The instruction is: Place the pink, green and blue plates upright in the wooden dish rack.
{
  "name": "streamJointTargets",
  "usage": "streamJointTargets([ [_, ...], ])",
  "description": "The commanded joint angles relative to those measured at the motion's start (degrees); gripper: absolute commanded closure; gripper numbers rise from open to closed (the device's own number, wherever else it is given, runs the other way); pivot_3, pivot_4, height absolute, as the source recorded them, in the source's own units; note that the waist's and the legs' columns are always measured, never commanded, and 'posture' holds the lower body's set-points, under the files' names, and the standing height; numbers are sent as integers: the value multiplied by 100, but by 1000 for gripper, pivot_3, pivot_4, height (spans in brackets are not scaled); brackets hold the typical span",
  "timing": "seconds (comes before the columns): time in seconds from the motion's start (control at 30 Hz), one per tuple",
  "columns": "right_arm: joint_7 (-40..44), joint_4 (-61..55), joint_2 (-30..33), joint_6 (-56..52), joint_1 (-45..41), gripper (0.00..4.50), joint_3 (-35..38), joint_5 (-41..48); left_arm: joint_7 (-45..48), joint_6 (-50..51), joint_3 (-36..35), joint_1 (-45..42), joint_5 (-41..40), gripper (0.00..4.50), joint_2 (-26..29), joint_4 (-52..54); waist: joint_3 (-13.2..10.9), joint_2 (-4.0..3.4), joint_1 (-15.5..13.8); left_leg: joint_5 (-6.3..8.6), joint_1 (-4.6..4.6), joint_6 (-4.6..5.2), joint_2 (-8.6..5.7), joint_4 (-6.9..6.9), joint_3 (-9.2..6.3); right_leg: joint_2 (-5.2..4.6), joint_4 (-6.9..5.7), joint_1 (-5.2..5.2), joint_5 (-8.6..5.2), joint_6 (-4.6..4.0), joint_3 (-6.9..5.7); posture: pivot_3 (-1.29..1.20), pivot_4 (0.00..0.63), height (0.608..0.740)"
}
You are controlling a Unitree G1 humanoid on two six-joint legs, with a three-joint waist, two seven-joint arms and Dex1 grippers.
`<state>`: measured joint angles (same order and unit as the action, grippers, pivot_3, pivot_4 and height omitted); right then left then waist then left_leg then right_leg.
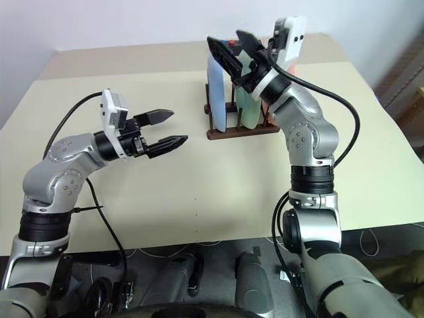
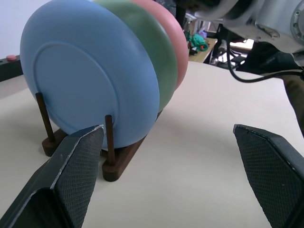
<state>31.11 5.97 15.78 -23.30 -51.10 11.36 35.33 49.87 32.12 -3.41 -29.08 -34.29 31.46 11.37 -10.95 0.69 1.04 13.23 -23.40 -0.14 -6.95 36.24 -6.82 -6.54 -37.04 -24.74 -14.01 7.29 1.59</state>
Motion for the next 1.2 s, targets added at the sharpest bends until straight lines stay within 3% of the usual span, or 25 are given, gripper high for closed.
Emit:
streamJointTargets([
  [0.03, 195, -418, 246, 387, -113, 32, 270, 58, 48, -137, -94, -124, 22, 0, 68, 20, 0, 0, -3, 0, 0, 0, 0, 0, 0, 0, 1, 0, 0, 0, 0, 0, 150, 740],
  [0.33, 1423, -971, 1749, 351, 891, 32, 290, -79, 244, -526, -106, -260, 249, 0, 169, -451, 1, 2, -31, 1, 1, 2, 0, 2, 0, -1, 11, 11, 0, 0, -5, 0, 150, 740],
  [0.47, 1780, -1264, 2074, 10, 1321, 32, 349, 241, 382, -715, -121, -461, 318, 0, 178, -803, 0, 0, 0, 1, 2, 2, 1, 0, 1, 0, 8, 9, 0, 0, -4, 0, 150, 740],
  [0.63, 2752, -1868, 2918, -334, 2814, 32, 34, 125, 664, -1227, -154, -843, 525, 0, 132, -1820, 3, 6, -69, 2, 2, 3, 2, -1, -12, -1, 27, 22, -1, 1, -19, 0, 150, 740],
  [0.93, 2835, -1626, 2701, 295, 2886, 32, 78, -54, 1389, -2363, -260, -1285, 900, 0, 304, -3518, 1, 8, -39, 3, 2, 6, 2, 5, -4, -2, 35, 23, 9, 4, -12, 0, 150, 740],
  [1.2, 2998, -1436, 2609, 627, 3129, 32, 61, -160, 1684, -2778, -428, -1258, 1010, 0, 527, -3907, 1, 9, -40, 4, -1, 7, -2, 4, -6, -5, 56, 31, 15, 11, -15, 0, 150, 740],
])
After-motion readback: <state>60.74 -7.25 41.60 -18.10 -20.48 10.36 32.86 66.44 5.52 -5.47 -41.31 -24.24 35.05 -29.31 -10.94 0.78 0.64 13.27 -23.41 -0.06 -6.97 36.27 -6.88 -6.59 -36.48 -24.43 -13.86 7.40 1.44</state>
